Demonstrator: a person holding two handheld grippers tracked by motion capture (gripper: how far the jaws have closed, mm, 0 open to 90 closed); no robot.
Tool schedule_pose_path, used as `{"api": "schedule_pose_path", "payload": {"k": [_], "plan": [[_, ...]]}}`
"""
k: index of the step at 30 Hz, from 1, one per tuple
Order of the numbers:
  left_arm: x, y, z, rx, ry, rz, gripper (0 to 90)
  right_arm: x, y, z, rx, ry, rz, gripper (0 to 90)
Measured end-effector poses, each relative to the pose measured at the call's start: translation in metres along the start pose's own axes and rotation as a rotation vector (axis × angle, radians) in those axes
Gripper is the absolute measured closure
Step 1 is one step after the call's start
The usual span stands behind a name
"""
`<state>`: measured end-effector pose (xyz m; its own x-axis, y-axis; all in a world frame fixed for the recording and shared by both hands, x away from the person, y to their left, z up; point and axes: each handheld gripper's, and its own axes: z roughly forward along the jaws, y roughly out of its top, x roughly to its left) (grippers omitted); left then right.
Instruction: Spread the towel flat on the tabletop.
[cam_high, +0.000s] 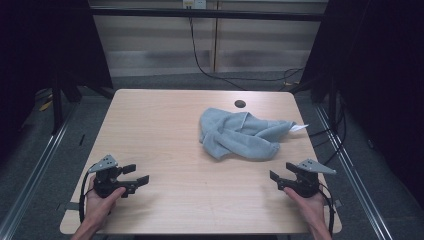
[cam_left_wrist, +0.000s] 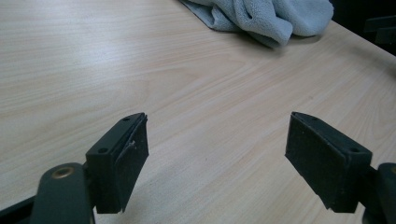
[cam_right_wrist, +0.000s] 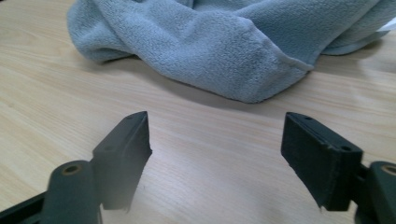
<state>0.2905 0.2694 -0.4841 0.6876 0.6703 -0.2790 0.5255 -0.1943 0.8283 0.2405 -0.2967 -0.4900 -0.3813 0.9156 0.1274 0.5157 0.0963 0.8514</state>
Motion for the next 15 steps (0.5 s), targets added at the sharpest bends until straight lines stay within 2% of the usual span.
{"api": "schedule_pose_path", "payload": {"k": [2,4,7,14,15], "plan": [[0.0,0.0,0.0,-0.015,0.001,-0.008,20.9,0.0,0.0,0.0,0.009,0.02,0.001,27.3],[0.001,0.0,0.001,-0.01,0.007,-0.009,20.9,0.001,0.001,0.001,0.016,0.032,0.001,29.6],[0.003,0.0,0.003,-0.005,-0.001,-0.021,20.9,0.004,0.001,0.005,0.055,0.053,-0.012,30.4],[0.002,0.0,0.003,-0.002,0.001,-0.02,21.0,0.007,0.01,0.007,0.06,0.095,-0.026,32.5],[0.001,0.0,0.003,0.001,-0.008,-0.013,25.3,0.009,0.015,0.01,0.061,0.12,-0.026,32.4]]}}
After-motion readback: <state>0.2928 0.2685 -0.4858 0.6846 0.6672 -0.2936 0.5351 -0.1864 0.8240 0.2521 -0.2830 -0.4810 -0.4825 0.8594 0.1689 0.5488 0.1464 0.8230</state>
